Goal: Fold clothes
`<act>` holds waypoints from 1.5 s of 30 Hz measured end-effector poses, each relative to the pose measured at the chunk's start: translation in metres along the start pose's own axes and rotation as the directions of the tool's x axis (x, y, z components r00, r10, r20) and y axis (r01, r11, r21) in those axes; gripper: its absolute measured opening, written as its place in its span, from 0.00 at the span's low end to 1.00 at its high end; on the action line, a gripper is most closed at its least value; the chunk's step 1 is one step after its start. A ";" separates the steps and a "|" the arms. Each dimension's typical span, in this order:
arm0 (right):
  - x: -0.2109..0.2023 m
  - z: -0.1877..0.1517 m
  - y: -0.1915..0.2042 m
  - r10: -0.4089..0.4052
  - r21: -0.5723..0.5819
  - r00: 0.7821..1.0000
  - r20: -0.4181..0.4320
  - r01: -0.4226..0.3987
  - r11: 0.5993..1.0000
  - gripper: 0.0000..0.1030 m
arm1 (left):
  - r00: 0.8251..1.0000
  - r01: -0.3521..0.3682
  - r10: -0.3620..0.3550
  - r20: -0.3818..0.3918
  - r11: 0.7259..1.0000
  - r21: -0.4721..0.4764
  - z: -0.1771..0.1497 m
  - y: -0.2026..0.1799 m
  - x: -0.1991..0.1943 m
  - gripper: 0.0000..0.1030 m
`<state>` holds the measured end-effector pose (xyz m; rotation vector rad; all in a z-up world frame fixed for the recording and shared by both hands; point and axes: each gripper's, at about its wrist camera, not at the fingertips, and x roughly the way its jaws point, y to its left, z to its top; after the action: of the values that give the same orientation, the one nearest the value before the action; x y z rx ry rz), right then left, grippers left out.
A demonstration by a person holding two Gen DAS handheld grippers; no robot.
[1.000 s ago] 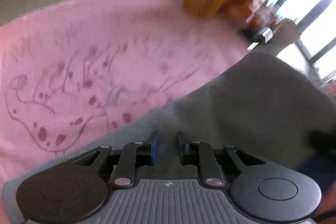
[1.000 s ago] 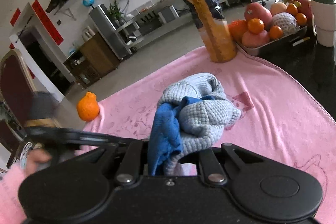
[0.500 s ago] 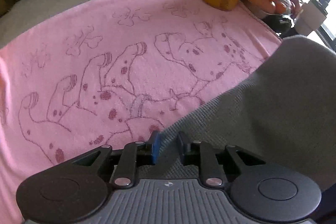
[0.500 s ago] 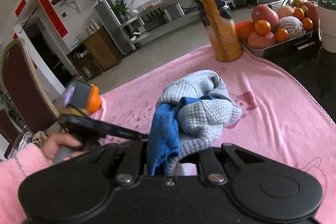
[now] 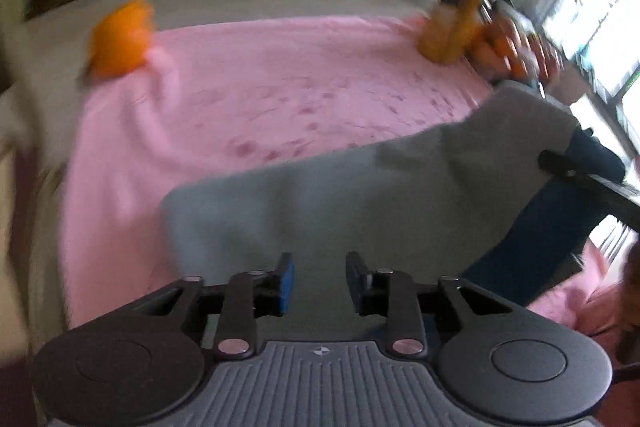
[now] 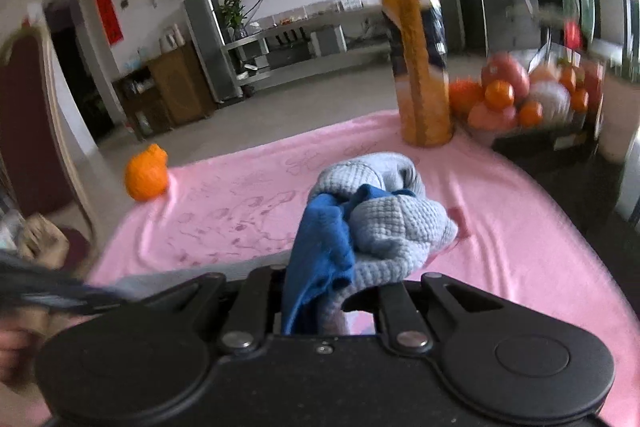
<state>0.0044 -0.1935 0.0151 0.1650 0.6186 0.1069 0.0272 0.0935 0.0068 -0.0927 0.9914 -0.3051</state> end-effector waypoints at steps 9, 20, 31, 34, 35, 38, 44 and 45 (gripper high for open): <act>-0.015 -0.005 0.104 -0.105 -0.257 0.992 0.072 0.120 0.959 0.11 | 0.970 0.189 -0.126 0.210 0.931 -0.312 -0.074 0.096 -0.069 0.26; -0.002 -0.096 0.268 0.089 -0.791 0.994 0.066 -0.002 0.611 0.11 | 0.946 0.184 -0.061 0.317 0.908 -0.376 -0.093 0.132 -0.099 0.26; 0.003 -0.134 0.266 0.110 -0.902 0.990 -0.092 -0.129 0.411 0.34 | 0.949 0.169 -0.047 0.313 0.912 -0.373 -0.089 0.131 -0.094 0.26; -0.023 -0.112 0.253 0.145 -0.852 0.982 -0.122 -0.178 0.492 0.46 | 0.941 0.174 -0.044 0.335 0.913 -0.369 -0.090 0.130 -0.098 0.26; -0.034 -0.102 0.245 0.160 -0.827 0.978 -0.137 -0.202 0.525 0.49 | 0.940 0.177 -0.048 0.338 0.916 -0.360 -0.089 0.128 -0.098 0.26; -0.064 -0.073 0.214 0.210 -0.723 0.961 -0.179 -0.274 0.635 0.57 | 0.940 0.182 -0.071 0.332 0.931 -0.316 -0.084 0.118 -0.095 0.22; -0.089 -0.038 0.148 0.228 -0.475 0.963 -0.141 -0.268 0.839 0.63 | 0.956 0.167 -0.101 0.277 0.960 -0.223 -0.066 0.085 -0.073 0.14; -0.084 -0.036 0.139 0.222 -0.428 0.964 -0.143 -0.263 0.865 0.49 | 0.959 0.154 -0.095 0.266 0.966 -0.209 -0.063 0.080 -0.068 0.12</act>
<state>-0.0912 -0.0648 0.0597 -0.2100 0.6455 0.5000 -0.0431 0.1940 0.0098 -0.3967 0.7634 -0.2864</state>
